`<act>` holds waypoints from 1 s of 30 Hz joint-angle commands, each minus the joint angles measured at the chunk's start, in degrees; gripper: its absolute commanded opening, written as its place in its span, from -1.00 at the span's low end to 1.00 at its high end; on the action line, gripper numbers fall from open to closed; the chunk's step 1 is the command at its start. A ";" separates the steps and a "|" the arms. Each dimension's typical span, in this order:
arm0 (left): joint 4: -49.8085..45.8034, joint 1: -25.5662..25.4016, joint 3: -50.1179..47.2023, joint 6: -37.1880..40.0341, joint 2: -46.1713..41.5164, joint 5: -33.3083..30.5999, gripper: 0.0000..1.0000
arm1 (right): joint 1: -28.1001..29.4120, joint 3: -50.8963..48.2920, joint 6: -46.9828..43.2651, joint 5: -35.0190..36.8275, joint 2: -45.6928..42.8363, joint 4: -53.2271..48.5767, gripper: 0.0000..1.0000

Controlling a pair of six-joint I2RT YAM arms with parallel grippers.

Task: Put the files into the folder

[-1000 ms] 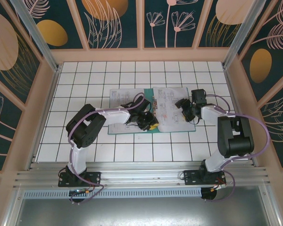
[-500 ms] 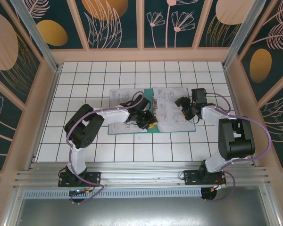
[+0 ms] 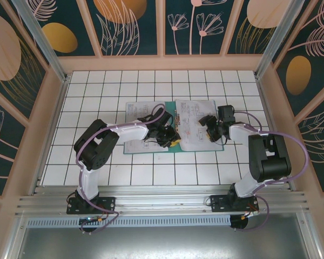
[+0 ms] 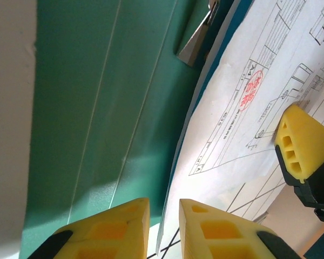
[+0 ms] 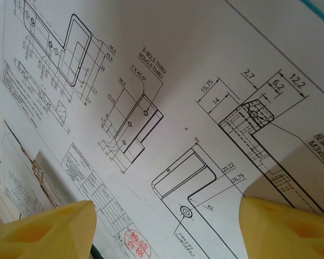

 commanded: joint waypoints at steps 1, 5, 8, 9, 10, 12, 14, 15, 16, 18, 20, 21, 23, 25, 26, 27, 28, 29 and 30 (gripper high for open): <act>-3.55 0.37 1.50 1.83 -3.08 -2.88 -0.55 | 0.76 0.40 0.55 0.64 -1.16 -0.11 0.43; -4.79 1.69 0.95 2.49 -5.07 -4.61 -0.55 | 1.44 2.88 -0.93 2.58 -2.69 -2.05 0.43; -4.97 3.41 0.37 2.98 -5.92 -4.72 -0.56 | 2.27 4.75 -1.62 3.04 -2.91 -2.76 0.43; -5.02 4.03 0.24 3.17 -6.25 -4.88 -0.56 | 2.75 5.43 -1.98 3.29 -2.94 -3.06 0.43; -5.06 4.64 0.28 3.26 -6.43 -4.92 -0.56 | 3.14 6.03 -2.26 3.68 -2.83 -3.36 0.43; -5.08 5.97 0.75 3.63 -6.69 -5.02 -0.56 | 4.20 7.40 -3.36 4.60 -2.64 -4.11 0.43; -4.99 7.15 1.70 4.20 -6.53 -5.11 -0.56 | 4.86 8.67 -4.01 4.70 -1.97 -4.35 0.43; -4.90 7.71 2.17 4.59 -6.33 -5.02 -0.56 | 5.22 9.21 -4.34 4.22 -1.51 -3.95 0.43; -4.86 8.18 2.53 4.95 -6.11 -4.87 -0.56 | 5.41 9.72 -4.59 3.42 -1.02 -3.34 0.43; -4.71 9.03 2.91 5.54 -5.56 -4.18 -0.56 | 6.06 11.34 -5.13 1.59 0.49 -2.05 0.42; -4.54 9.47 2.83 5.88 -5.28 -3.83 -0.57 | 6.85 13.50 -6.00 0.51 2.30 -1.62 0.41; -4.73 9.62 2.67 6.17 -5.12 -3.79 -0.58 | 7.32 14.87 -6.41 0.12 3.39 -1.68 0.41; -5.28 9.90 2.20 6.81 -5.10 -4.05 -0.58 | 8.49 17.73 -7.11 -0.43 5.84 -2.31 0.40; -5.50 10.23 1.15 7.22 -5.12 -4.34 -0.59 | 9.51 20.48 -7.66 -0.74 8.30 -2.64 0.40; -5.42 10.41 0.49 7.40 -5.28 -4.43 -0.59 | 10.16 22.12 -8.08 -0.79 9.87 -2.91 0.40; -5.43 10.71 -0.25 7.72 -5.42 -4.63 -0.59 | 10.71 24.01 -8.56 -0.79 11.37 -3.56 0.39; -5.57 10.93 -0.71 8.08 -5.46 -4.62 -0.59 | 11.15 25.60 -8.95 -0.74 12.84 -4.28 0.39; -5.84 11.21 -1.25 8.56 -5.65 -4.80 -0.59 | 11.55 27.58 -9.61 -0.63 14.46 -5.08 0.39; -5.94 11.49 -1.90 8.93 -5.82 -4.94 -0.59 | 11.90 29.40 -9.99 -0.48 16.02 -5.84 0.39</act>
